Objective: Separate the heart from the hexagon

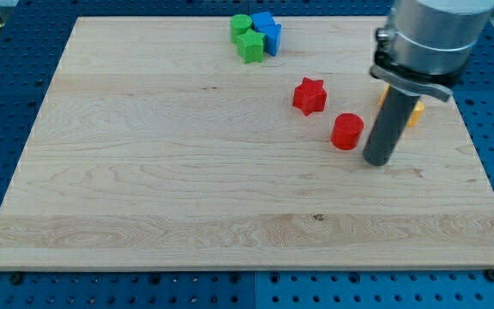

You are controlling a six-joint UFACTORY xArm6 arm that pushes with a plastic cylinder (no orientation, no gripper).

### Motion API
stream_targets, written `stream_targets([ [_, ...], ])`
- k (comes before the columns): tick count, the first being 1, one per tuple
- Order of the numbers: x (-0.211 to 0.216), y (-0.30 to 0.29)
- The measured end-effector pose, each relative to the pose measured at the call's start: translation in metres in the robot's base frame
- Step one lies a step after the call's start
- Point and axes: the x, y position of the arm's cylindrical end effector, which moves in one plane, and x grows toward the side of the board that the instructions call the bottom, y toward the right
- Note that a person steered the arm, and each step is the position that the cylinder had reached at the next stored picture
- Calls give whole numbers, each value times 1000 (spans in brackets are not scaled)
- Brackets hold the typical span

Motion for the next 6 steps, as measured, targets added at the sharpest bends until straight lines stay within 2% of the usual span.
stream_targets([
  [3,-11,4],
  [6,-80,-2],
])
